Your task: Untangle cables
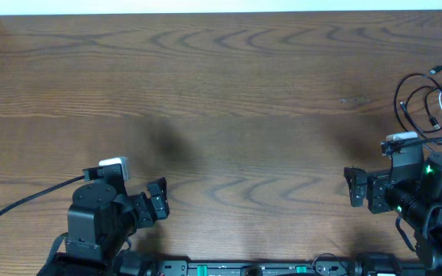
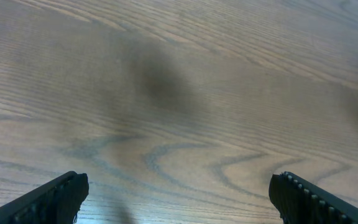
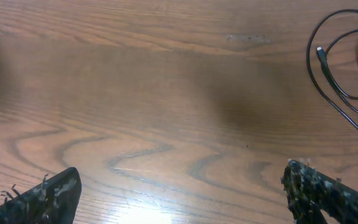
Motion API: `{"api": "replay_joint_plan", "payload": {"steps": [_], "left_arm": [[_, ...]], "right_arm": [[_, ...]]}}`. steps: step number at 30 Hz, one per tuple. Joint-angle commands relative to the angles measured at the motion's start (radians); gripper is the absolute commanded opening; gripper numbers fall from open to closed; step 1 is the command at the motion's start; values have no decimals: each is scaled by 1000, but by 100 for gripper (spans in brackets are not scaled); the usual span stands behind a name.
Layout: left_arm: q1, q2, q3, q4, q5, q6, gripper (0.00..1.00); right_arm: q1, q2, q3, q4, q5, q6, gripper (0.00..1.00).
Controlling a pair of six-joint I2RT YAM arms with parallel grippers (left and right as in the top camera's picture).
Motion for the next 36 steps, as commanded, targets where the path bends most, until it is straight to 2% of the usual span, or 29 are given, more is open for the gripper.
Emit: {"api": "replay_joint_plan", "payload": {"steps": [1,18,22,36], "left_arm": [[-5,-3,-7,1,-13,10,98],[-5,-3,-7,1,-13,10,98],[-5,-3,-7,1,-13,10,98],[-5,-3,-7,1,-13,10,98]], "right_arm": [[2,-3,-5,-2,11,-6,99],[2,-4,-6,-5,14,-6,99],[2,-4,-6,-5,80,-6,99],[2,-44,-6,0,116,-39,99]]}}
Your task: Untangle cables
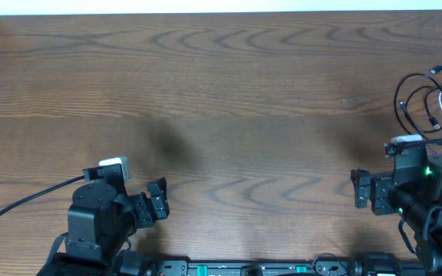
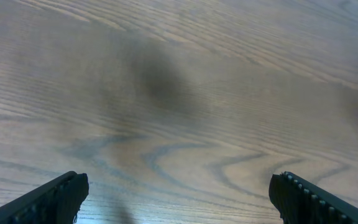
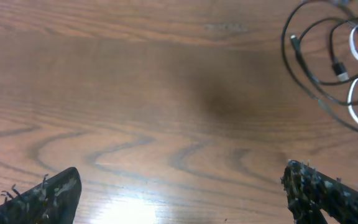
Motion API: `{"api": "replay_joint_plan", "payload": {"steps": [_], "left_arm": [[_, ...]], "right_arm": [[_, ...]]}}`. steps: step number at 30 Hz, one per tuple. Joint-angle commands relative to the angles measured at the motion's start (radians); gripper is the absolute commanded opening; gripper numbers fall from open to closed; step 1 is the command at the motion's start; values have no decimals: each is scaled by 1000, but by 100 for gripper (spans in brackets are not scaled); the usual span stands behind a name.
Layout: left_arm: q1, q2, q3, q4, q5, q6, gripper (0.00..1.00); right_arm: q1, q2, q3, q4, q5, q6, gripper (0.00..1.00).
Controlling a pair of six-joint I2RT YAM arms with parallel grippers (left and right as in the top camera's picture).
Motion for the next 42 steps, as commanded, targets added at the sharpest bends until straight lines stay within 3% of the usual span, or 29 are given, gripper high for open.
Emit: {"api": "replay_joint_plan", "payload": {"steps": [1,7,15,28,42], "left_arm": [[-5,-3,-7,2,-13,10,98],[-5,-3,-7,2,-13,10,98],[-5,-3,-7,2,-13,10,98],[-5,-3,-7,2,-13,10,98],[-5,-3,-7,2,-13,10,98]], "right_arm": [[2,-48,-6,50,25,-55,99],[2,-156,-60,288,24,-117,99],[2,-397,-274,568,21,-116,99],[0,-682,-666,916,25,13,99],[-3,-687,-911,1160,104,194,99]]}}
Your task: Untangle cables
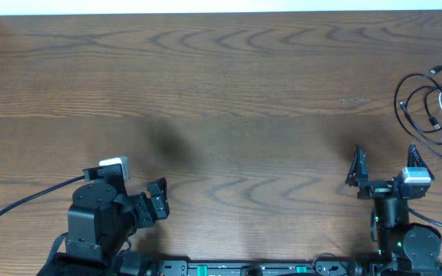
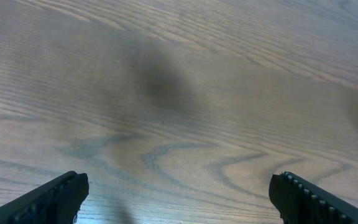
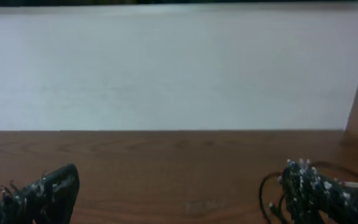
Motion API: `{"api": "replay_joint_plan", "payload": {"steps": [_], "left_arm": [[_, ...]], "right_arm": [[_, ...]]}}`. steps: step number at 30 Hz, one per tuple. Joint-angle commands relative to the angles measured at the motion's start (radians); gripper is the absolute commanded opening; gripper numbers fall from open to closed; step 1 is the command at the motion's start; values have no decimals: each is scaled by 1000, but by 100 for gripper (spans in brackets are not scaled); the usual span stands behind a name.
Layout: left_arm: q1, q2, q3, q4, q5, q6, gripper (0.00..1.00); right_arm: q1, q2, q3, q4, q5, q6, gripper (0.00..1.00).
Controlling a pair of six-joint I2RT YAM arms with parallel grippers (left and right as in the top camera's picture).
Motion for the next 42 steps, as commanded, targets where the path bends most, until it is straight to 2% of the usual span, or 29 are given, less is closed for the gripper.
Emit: {"api": "replay_joint_plan", "payload": {"steps": [1,7,13,27,31,42], "left_arm": [[-5,-3,-6,1,-13,10,97],[-5,-3,-6,1,-13,10,98],[-5,-3,-6,1,-13,10,98],[-5,-3,-6,1,-13,10,98],[-5,-3,-6,1,-13,10,98],[-5,-3,-6,1,-12,10,98]], "right_arm": [[-3,-7,-51,32,31,60,99],[-3,-7,-118,10,50,176,99],[-3,-7,-117,-55,56,182,99],[-6,-7,-117,-73,-32,68,99],[-20,-7,-117,-70,-76,-4,99],[-32,-7,-117,-70,-79,-55,99]]}}
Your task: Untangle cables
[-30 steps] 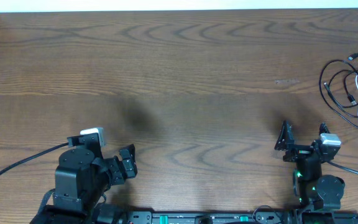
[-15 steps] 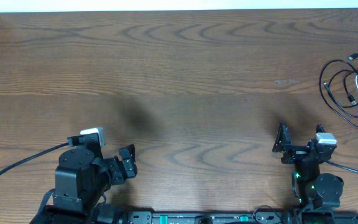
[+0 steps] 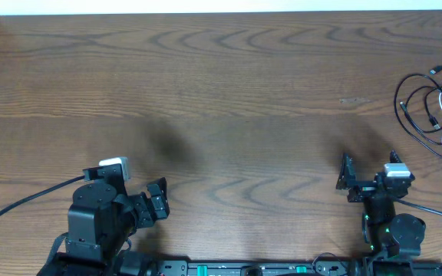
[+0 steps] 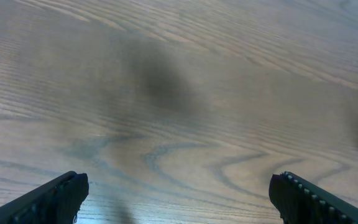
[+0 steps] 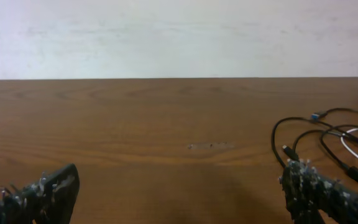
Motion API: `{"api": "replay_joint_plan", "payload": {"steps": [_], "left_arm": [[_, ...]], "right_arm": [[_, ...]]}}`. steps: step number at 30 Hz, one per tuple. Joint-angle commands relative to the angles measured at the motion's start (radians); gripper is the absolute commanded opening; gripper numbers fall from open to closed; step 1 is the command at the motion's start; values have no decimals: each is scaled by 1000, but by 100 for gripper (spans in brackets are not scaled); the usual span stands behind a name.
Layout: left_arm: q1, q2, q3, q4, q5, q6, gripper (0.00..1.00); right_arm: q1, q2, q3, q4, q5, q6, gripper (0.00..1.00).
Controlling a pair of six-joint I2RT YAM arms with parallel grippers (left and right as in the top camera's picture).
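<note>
The tangle of black cables (image 3: pixel 424 100) with a white cable looped in it lies at the table's right edge. In the right wrist view the black cables (image 5: pixel 319 134) and the white cable lie ahead and to the right. My right gripper (image 3: pixel 368 175) faces the far side near the front right, open and empty (image 5: pixel 182 199), short of the cables. At the front left, my left gripper (image 3: pixel 156 201) is open over bare wood (image 4: pixel 179 199), far from the cables.
The wooden table (image 3: pixel 221 92) ends at a white wall along its far edge (image 5: pixel 179 37). A black lead (image 3: pixel 21 203) runs from the left arm's base to the left edge.
My right gripper has shifted slightly left and tipped down, so its view holds more table and the cables instead of mostly wall. The left arm has not moved.
My right gripper first pointed left and looked down at the table with the cables at its right. Then it had turned a little toward them. Then it faced the far wall, and now it faces the table's far part. The left gripper stayed open and still.
</note>
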Motion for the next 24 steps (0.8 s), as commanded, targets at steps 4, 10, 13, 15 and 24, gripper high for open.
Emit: {"api": "replay_joint_plan", "payload": {"steps": [4,10,13,15,24], "left_arm": [[-5,-3,-6,1,-13,10,98],[-5,-3,-6,1,-13,10,98],[-5,-3,-6,1,-13,10,98],[-5,-3,-6,1,-13,10,98],[-5,-3,-6,1,-13,10,98]], "right_arm": [[-5,-7,-2,-4,-16,-37,99],[-5,-6,-2,-4,-9,-36,99],[-5,-6,-1,-4,-9,-36,99],[-5,-6,-1,-4,-9,-36,99],[-5,-6,-1,-4,-9,-36,99]]}}
